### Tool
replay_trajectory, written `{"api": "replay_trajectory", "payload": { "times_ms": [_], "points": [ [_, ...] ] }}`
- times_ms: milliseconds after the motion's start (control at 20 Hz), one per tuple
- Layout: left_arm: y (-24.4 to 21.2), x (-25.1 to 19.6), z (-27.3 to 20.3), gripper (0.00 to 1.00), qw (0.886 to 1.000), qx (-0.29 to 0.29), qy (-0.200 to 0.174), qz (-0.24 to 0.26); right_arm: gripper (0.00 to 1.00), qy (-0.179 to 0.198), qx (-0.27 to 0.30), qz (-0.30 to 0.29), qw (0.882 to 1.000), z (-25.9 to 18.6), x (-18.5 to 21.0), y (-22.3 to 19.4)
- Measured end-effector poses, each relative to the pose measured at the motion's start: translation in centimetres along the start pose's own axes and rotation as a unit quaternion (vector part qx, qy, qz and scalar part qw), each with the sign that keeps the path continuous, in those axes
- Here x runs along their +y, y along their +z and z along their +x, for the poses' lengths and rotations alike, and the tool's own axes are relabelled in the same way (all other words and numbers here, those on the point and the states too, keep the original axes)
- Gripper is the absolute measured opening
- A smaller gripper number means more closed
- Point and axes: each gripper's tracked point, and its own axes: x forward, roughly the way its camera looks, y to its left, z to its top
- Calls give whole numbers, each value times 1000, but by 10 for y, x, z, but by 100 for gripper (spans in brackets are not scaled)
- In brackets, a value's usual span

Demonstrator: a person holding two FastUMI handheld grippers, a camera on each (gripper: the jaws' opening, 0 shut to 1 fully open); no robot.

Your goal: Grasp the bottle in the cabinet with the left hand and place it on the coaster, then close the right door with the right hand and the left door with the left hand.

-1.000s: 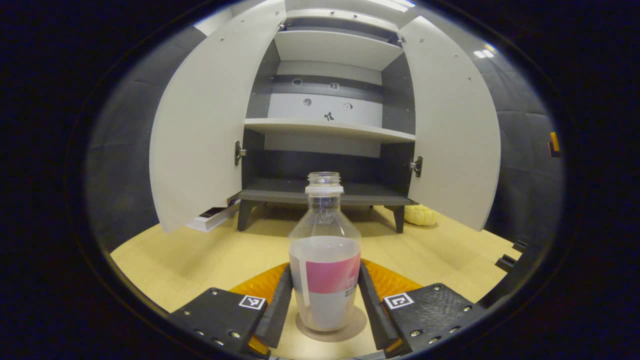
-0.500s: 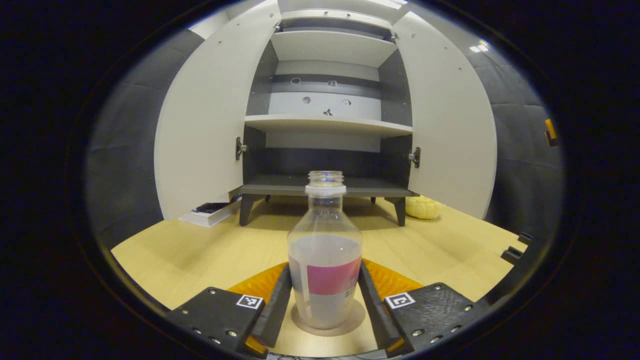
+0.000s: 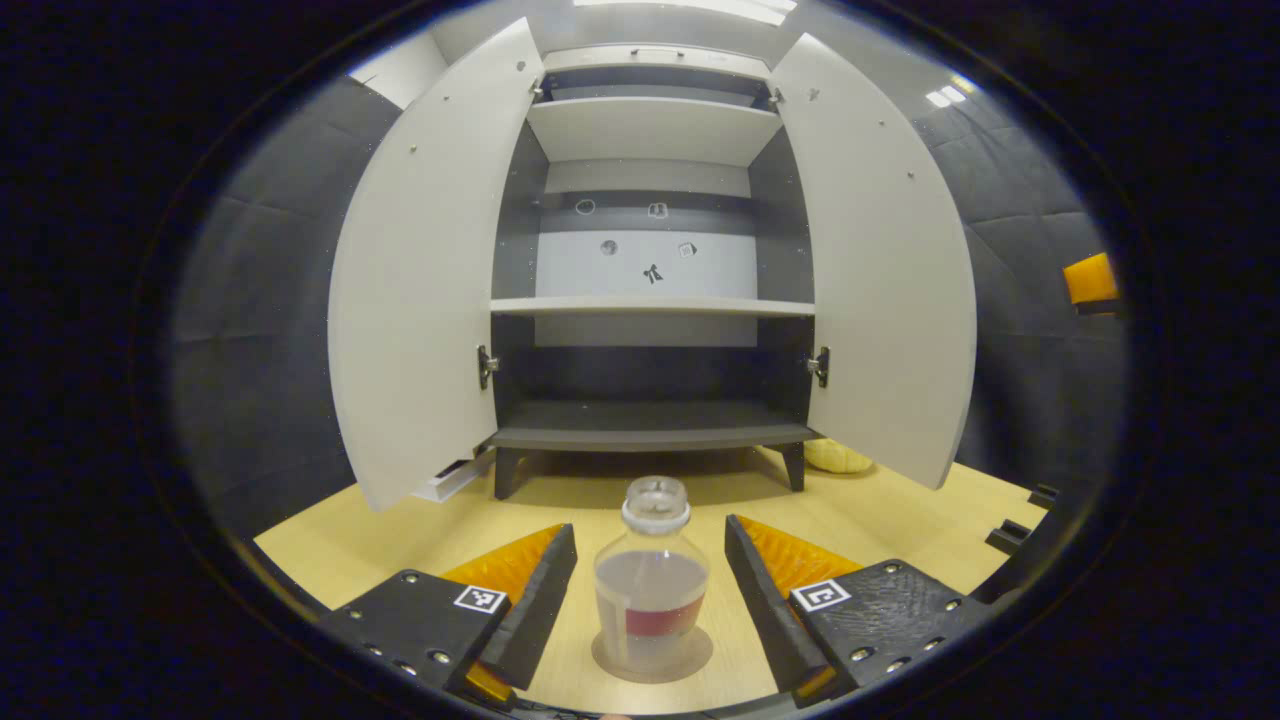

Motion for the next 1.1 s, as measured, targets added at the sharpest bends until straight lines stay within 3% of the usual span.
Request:
{"api": "replay_trajectory", "payload": {
  "times_ms": [300,600,850,900,1000,1050,1100],
  "points": [
    [79,12,-28,87,998,-48,23,15,96,-32,-54,39,997,31,-39,60],
    [114,40,-69,87,996,-67,53,21,96,-91,-105,56,989,69,-76,124],
    [132,98,-83,87,994,-67,91,8,96,-119,-137,55,982,96,-70,165],
    [136,112,-84,87,993,-68,99,10,92,-121,-138,50,982,99,-64,168],
    [144,138,-88,87,991,-73,114,15,96,-131,-139,36,981,103,-56,175],
    [147,151,-87,87,990,-74,122,19,91,-142,-141,23,979,104,-55,176],
    [150,163,-88,87,989,-77,127,22,95,-148,-147,13,978,102,-55,180]
  ]
}}
